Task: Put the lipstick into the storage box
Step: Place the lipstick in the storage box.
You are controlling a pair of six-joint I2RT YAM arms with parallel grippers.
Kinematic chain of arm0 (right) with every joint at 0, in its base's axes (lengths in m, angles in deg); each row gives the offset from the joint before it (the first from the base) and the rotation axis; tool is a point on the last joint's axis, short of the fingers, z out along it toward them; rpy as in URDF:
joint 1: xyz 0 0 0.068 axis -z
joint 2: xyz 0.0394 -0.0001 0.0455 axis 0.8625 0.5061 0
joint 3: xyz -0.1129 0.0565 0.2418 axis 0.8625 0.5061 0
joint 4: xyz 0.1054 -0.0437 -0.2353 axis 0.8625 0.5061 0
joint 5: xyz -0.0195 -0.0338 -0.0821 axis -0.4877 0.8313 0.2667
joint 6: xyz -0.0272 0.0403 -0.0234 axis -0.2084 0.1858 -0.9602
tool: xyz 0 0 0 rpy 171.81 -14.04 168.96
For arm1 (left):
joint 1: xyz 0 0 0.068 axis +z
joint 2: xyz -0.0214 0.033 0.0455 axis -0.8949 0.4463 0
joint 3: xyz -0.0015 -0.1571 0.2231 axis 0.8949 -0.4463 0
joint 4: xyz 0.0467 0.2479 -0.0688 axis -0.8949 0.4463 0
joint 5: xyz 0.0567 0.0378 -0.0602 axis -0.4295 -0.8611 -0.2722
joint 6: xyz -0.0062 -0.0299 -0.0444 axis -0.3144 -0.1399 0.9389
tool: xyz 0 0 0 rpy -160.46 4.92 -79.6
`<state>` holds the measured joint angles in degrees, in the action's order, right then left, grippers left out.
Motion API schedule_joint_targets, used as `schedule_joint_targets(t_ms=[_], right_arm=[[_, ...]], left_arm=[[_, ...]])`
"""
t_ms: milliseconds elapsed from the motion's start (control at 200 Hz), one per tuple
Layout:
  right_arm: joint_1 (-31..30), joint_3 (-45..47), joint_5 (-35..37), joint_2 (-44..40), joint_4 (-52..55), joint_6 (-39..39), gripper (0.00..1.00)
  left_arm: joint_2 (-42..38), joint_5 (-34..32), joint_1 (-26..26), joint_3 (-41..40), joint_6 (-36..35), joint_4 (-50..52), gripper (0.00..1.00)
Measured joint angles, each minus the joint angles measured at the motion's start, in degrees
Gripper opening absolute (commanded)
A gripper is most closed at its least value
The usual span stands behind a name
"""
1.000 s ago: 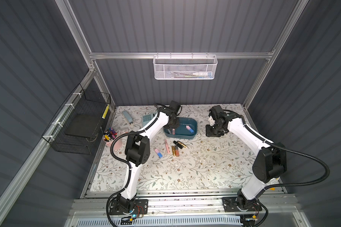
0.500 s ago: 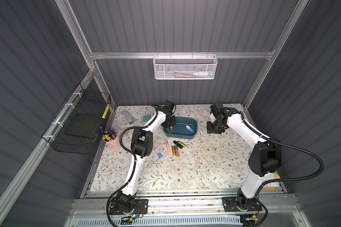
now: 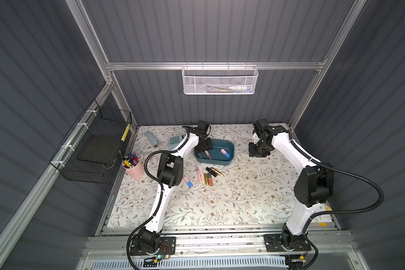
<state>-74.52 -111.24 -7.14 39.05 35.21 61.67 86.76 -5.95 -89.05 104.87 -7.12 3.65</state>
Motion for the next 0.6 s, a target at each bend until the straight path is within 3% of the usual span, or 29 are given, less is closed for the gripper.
schedule_joint_targets(t_ms=[215, 395, 535, 600], right_arm=[[0.04, 2.67, -1.11, -0.02, -1.11, -0.07, 0.39], [0.04, 4.81, -2.99, -0.04, -2.36, 0.31, 0.4], [0.04, 7.13, -4.79, -1.22, -4.28, 0.76, 0.54], [0.04, 8.31, -5.6, -2.73, -5.11, 1.14, 0.59]], left_arm=[[-9.75, -1.86, 0.0, -3.85, 0.61, 2.75, 0.59], [-24.74, -4.74, 0.0, -15.61, 1.03, 3.08, 0.64], [-31.8, -5.68, -0.22, -29.03, 2.19, 2.84, 0.8], [-32.17, -5.68, -0.59, -34.14, 2.78, 2.56, 0.83]])
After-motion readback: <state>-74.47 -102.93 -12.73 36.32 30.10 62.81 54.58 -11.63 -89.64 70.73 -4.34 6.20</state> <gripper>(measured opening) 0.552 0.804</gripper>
